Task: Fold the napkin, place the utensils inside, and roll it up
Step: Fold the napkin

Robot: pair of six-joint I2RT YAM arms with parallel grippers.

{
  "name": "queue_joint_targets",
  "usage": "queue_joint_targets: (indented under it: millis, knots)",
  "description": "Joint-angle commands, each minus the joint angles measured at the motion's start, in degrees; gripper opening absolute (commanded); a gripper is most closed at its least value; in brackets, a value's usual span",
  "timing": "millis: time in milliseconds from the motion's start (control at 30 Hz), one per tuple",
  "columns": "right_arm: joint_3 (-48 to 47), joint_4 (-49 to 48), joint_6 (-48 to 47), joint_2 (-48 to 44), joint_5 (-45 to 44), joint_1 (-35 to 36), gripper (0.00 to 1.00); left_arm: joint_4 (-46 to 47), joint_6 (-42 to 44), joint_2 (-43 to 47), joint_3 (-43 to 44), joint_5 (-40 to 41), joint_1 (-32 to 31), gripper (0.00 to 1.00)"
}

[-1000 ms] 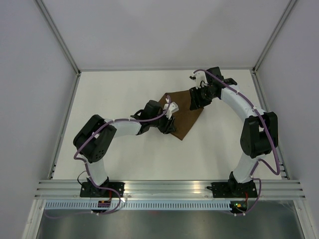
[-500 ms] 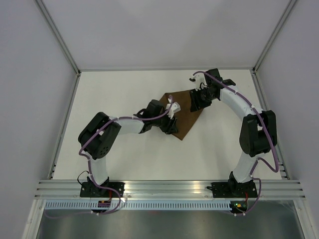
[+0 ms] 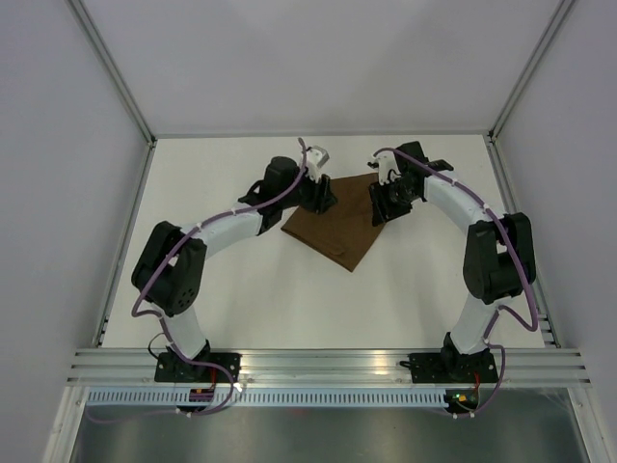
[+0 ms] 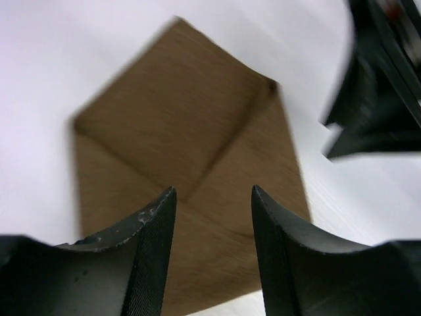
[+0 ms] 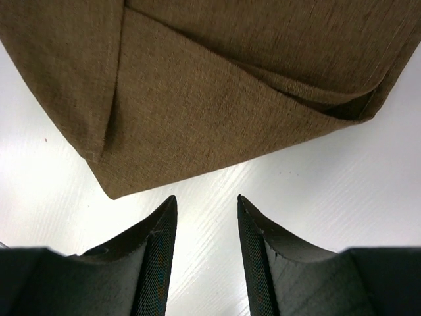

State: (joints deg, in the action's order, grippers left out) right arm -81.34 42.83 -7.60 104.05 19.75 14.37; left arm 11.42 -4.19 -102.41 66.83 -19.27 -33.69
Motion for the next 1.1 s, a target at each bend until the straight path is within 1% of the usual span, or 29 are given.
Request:
queue_joint_targets:
  millis: [0, 133, 167, 200, 367, 533, 633, 767, 933, 1067]
  knots:
    - [1.8, 0.2, 0.7, 0.4, -2.6, -0.1, 0.48, -5.3, -6.1, 2.0, 4.0, 11.4, 5.4, 0.54]
    - [2.3, -0.1, 1.5, 2.4, -2.1, -0.2, 0.48, -9.5, -8.6, -1.4, 5.5, 14.5, 9.3, 0.49]
    - [2.5, -0.3, 1.8, 3.3, -1.9, -0.2, 0.49, -10.3, -9.1, -2.3, 5.9, 15.7, 10.4, 0.45]
    - [2.5, -0.4, 2.1, 4.0, -1.7, -0.2, 0.49, -11.1, -9.3, -3.2, 6.6, 16.0, 10.8, 0.43]
    - [1.6, -0.7, 2.3, 8.9, -1.1, -0.5, 0.50, -14.3, -10.4, -9.8, 8.8, 15.4, 12.2, 0.39]
    - [-0.6, -1.1, 2.1, 12.2, -1.6, -0.7, 0.50, -14.3, -12.5, -12.5, 7.7, 14.4, 12.2, 0.37]
    - [-2.6, -1.1, 1.6, 14.0, -2.2, -0.7, 0.50, -13.3, -14.9, -12.2, 5.8, 13.6, 12.2, 0.36]
    - [-7.0, -0.7, 0.7, 17.0, -3.7, -0.9, 0.50, -11.8, -17.3, -11.1, 1.1, 12.5, 11.5, 0.34]
    - [-11.1, -0.8, -0.3, 20.8, -4.9, -0.9, 0.50, -9.0, -19.7, -9.2, -3.3, 14.1, 9.4, 0.34]
    - [-13.9, -0.8, -1.7, 22.8, -5.4, -0.9, 0.50, -6.7, -22.2, -7.5, -8.5, 14.4, 7.9, 0.33]
